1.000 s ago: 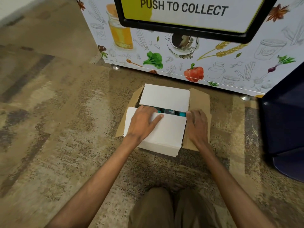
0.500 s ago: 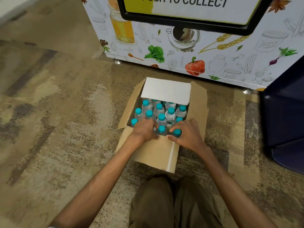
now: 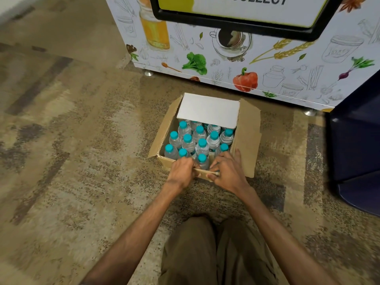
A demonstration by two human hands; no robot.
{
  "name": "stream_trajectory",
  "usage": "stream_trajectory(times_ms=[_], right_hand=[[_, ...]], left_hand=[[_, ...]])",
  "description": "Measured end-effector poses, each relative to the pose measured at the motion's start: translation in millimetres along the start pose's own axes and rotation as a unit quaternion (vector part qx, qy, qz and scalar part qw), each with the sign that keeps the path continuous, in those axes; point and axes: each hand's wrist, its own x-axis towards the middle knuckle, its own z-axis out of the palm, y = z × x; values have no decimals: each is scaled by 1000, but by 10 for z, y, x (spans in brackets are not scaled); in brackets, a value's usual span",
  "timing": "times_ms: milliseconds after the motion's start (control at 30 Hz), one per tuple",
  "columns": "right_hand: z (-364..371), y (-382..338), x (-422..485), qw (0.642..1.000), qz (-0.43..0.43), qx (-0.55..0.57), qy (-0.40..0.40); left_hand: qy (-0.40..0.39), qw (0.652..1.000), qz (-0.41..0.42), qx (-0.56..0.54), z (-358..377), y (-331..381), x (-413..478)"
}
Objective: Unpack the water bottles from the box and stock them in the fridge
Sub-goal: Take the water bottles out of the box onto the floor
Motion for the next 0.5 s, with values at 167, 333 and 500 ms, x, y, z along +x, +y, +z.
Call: stream_trajectory(times_ms=[167,333,500], right_hand=[[64,-67,-59,1000,-5,-2,1],[166,-248,-198,1000,2,9,12],[201,-298,-217,992,33,53,108]], left_hand=[[9,1000,16,7,-14,-66,-55],[-4,999,38,16,-82,-198,-184],[6,998,61,1,-192,-211,-155]])
